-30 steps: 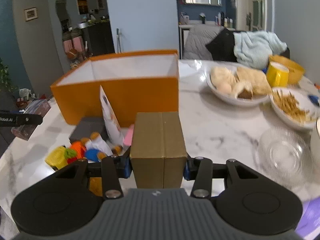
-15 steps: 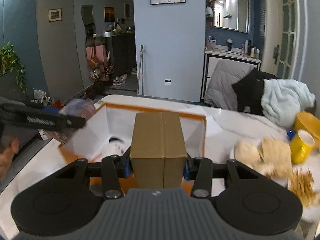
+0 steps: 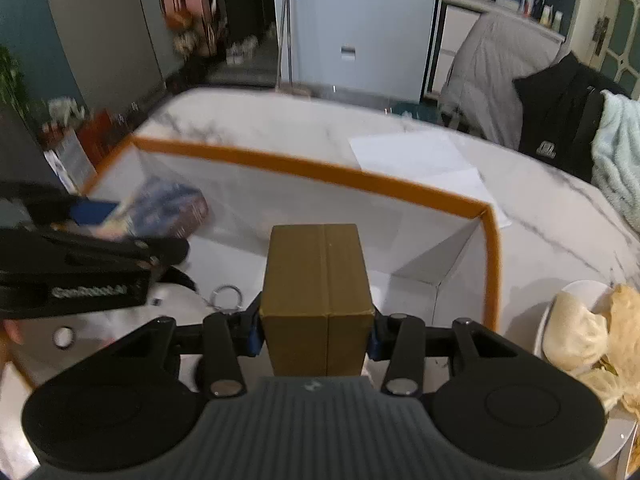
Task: Organize objects
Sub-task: 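Carry the book and cardboard box over the orange box and lower them inside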
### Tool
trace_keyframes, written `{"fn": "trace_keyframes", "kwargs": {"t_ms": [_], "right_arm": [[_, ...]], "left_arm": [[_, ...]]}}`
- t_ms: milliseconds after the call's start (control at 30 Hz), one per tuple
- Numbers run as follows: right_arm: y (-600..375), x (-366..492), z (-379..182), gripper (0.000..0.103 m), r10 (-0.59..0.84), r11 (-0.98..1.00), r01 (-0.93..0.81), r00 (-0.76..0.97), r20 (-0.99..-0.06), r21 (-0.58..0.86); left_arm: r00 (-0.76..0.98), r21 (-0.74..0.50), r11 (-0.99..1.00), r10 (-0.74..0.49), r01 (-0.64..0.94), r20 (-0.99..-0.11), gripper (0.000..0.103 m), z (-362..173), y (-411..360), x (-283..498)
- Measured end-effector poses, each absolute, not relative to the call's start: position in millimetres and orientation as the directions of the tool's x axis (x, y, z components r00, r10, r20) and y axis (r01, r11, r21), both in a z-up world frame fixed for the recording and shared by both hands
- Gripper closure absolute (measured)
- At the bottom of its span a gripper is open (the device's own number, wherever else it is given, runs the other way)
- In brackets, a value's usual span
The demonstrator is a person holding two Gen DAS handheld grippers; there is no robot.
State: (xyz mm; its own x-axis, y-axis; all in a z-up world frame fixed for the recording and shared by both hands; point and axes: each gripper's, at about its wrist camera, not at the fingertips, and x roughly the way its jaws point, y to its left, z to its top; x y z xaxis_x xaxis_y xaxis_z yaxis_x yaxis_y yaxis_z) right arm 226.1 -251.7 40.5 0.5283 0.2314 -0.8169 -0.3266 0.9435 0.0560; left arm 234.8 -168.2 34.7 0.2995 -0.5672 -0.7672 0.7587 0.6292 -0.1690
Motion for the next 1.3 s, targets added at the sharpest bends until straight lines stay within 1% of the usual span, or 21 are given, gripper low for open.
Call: {"fn": "trace_keyframes", "kwargs": {"t_ms": [267,500,633,700,967,1133,1200,1267,1300], "right_arm": [[-235.6,256.9,19.8,0.056,0.165,0.941,-0.338,0.445,-0.88,0.006],[-226.6,270.1,10.5,0.056,0.122,0.938,-0.346,0.406,-0.906,-0.029],[-223.2,274.3,3.5,0.055,0.108,0.935,-0.353,0.396,-0.912,-0.043],[-223.0,273.9,4.2,0.056,0.11,0.934,-0.355,0.395,-0.912,-0.041],[-226.5,273.1,-1.2,0.054,0.11,0.937,-0.347,0.386,-0.916,-0.033],[-225.4,275.0,-1.7,0.054,0.106,0.938,-0.343,0.386,-0.916,-0.036],[-224.4,273.4,-2.8,0.052,0.101,0.938,-0.343,0.387,-0.916,-0.042],[-222.8,272.0,-3.0,0.042,0.086,0.938,-0.342,0.39,-0.917,-0.057],[-222.5,271.6,-2.6,0.04,0.083,0.937,-0.342,0.395,-0.915,-0.063]], "left_arm": [[0.233,-0.179,0.625,-0.519,0.76,-0.823,0.034,24.2,-188.2,242.4],[0.221,-0.155,0.63,-0.475,0.761,-0.852,0.035,13.1,-202.9,248.6],[0.209,-0.163,0.654,-0.452,0.738,-0.867,0.036,5.5,-204.2,251.4],[0.195,-0.18,0.653,-0.459,0.736,-0.867,0.036,5.9,-202.5,252.5],[0.227,-0.129,0.644,-0.441,0.754,-0.869,0.036,9.0,-207.1,243.9],[0.221,-0.14,0.648,-0.443,0.749,-0.869,0.035,8.8,-208.8,245.2],[0.215,-0.14,0.652,-0.434,0.745,-0.875,0.034,7.1,-209.4,246.1],[0.209,-0.145,0.656,-0.43,0.741,-0.878,0.033,5.5,-209.3,247.1],[0.209,-0.147,0.66,-0.429,0.737,-0.879,0.031,5.1,-208.7,247.7]]}}
